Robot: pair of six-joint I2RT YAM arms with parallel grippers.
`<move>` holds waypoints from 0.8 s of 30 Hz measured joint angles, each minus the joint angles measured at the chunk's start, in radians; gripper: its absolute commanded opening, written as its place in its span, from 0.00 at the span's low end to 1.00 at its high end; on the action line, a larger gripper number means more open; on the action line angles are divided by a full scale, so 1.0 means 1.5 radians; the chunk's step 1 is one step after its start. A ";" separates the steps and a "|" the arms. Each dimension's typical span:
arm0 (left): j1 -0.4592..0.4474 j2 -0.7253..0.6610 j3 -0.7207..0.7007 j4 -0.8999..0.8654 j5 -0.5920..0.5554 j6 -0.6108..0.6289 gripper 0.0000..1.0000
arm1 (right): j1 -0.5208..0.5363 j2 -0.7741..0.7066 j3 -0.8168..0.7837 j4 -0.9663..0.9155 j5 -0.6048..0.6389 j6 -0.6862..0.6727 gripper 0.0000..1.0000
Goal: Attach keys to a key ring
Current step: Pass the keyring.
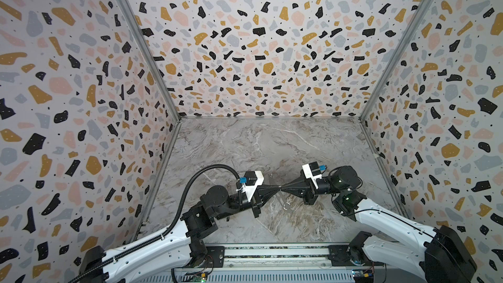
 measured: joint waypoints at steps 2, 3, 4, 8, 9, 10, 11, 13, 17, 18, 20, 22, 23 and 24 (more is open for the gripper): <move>-0.001 0.000 0.001 -0.013 -0.008 0.001 0.00 | 0.000 -0.001 0.001 -0.009 0.006 -0.007 0.26; -0.001 0.002 0.004 -0.028 -0.014 0.003 0.00 | 0.000 -0.002 0.002 -0.018 0.009 -0.013 0.30; -0.001 0.005 0.012 -0.050 -0.019 0.006 0.00 | 0.000 -0.004 0.004 -0.028 0.014 -0.019 0.33; -0.001 0.044 0.089 -0.169 -0.046 0.025 0.00 | -0.006 -0.035 0.005 -0.088 0.043 -0.050 0.42; -0.001 0.056 0.114 -0.199 -0.052 0.030 0.00 | -0.010 -0.047 0.005 -0.104 0.053 -0.057 0.43; -0.001 0.066 0.133 -0.221 -0.055 0.032 0.00 | -0.015 -0.058 0.005 -0.117 0.060 -0.062 0.43; -0.001 0.080 0.159 -0.249 -0.062 0.035 0.00 | -0.020 -0.070 0.005 -0.134 0.068 -0.068 0.44; -0.001 0.104 0.199 -0.295 -0.070 0.039 0.00 | -0.031 -0.095 0.005 -0.167 0.086 -0.081 0.45; -0.001 0.148 0.263 -0.391 -0.097 0.055 0.00 | -0.040 -0.133 0.007 -0.242 0.126 -0.111 0.46; -0.001 0.155 0.275 -0.414 -0.103 0.060 0.00 | -0.041 -0.138 0.009 -0.260 0.135 -0.119 0.46; -0.001 0.166 0.293 -0.452 -0.110 0.072 0.00 | -0.041 -0.144 0.013 -0.294 0.150 -0.132 0.45; -0.001 0.175 0.311 -0.487 -0.110 0.087 0.00 | -0.041 -0.144 0.019 -0.324 0.158 -0.142 0.44; -0.001 0.181 0.322 -0.504 -0.108 0.097 0.00 | -0.041 -0.144 0.022 -0.334 0.161 -0.146 0.42; -0.001 0.185 0.330 -0.516 -0.106 0.106 0.00 | -0.041 -0.142 0.023 -0.343 0.160 -0.150 0.41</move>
